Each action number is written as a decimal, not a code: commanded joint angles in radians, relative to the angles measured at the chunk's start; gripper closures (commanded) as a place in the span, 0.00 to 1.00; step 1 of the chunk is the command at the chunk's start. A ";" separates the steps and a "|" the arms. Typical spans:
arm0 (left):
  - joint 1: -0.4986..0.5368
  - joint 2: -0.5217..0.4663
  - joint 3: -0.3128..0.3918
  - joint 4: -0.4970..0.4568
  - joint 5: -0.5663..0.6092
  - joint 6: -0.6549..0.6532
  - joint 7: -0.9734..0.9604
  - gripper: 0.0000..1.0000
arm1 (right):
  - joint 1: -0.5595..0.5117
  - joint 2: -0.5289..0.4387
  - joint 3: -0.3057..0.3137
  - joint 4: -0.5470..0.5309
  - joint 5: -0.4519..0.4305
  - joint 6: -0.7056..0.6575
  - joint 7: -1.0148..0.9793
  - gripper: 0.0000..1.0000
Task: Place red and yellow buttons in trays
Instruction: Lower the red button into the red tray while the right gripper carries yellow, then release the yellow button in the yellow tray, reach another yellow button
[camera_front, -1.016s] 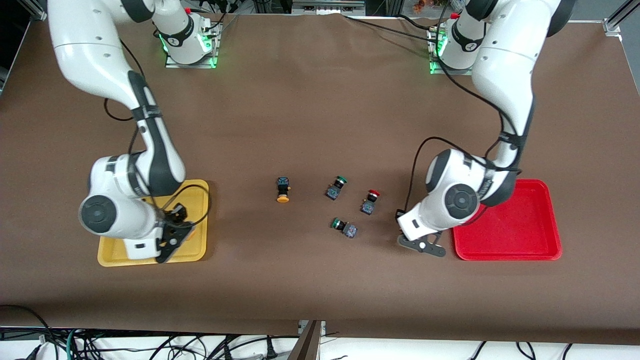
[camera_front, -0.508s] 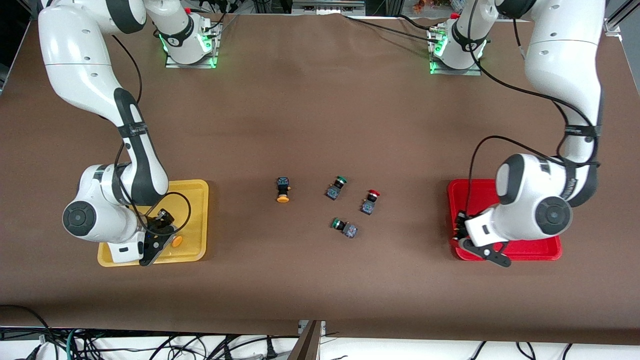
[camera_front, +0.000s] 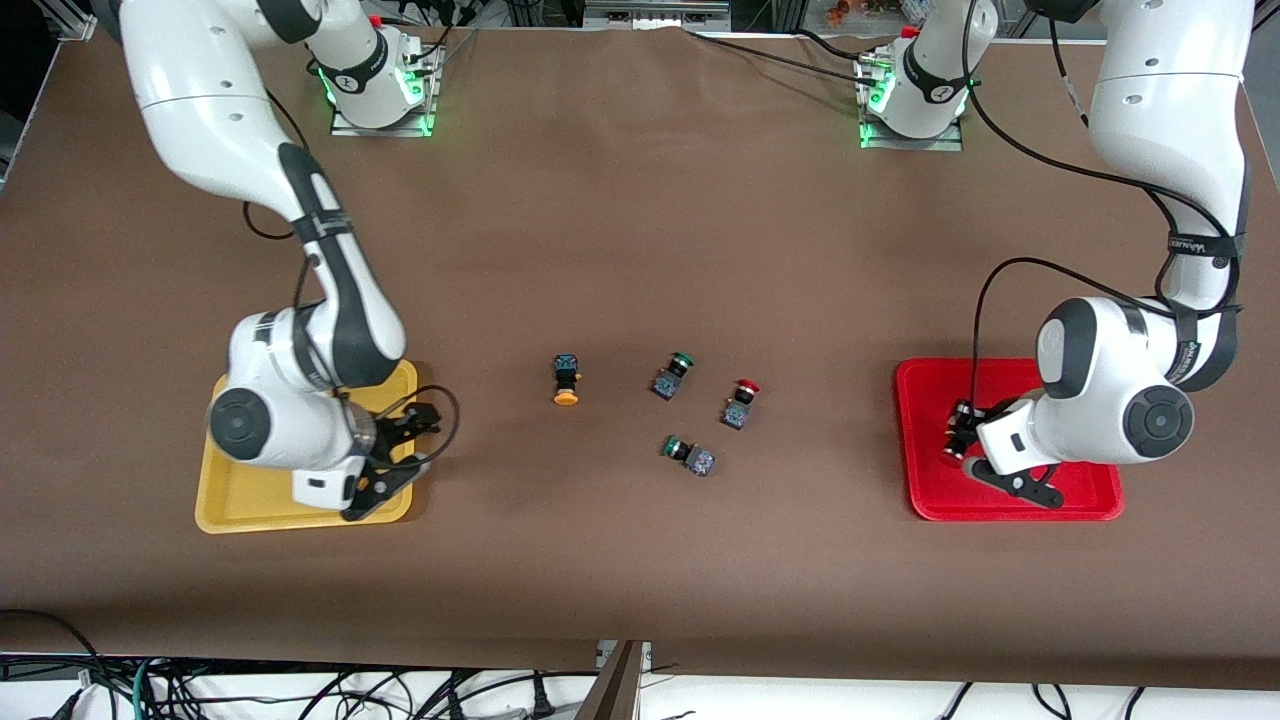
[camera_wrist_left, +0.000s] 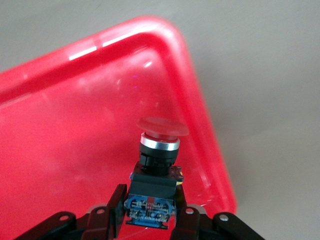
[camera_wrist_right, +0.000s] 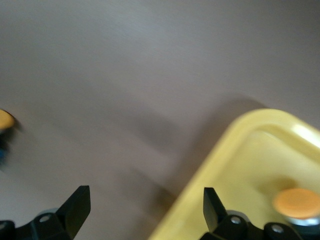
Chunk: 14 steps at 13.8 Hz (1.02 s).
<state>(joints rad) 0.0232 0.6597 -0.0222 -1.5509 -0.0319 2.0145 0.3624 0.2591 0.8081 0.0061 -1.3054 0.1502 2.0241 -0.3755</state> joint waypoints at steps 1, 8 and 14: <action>-0.005 -0.092 0.010 -0.178 -0.006 0.114 0.006 0.89 | 0.087 -0.017 0.026 -0.015 0.015 -0.031 0.308 0.00; 0.001 -0.081 0.011 -0.273 -0.016 0.245 0.003 0.88 | 0.241 0.006 0.075 -0.046 -0.003 0.048 0.754 0.00; 0.003 -0.069 0.018 -0.278 -0.017 0.277 -0.017 0.81 | 0.236 0.006 0.071 -0.109 -0.043 0.076 0.742 0.00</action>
<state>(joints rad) 0.0266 0.6198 -0.0102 -1.8020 -0.0320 2.2807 0.3529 0.4974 0.8279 0.0726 -1.3664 0.1276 2.0686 0.3591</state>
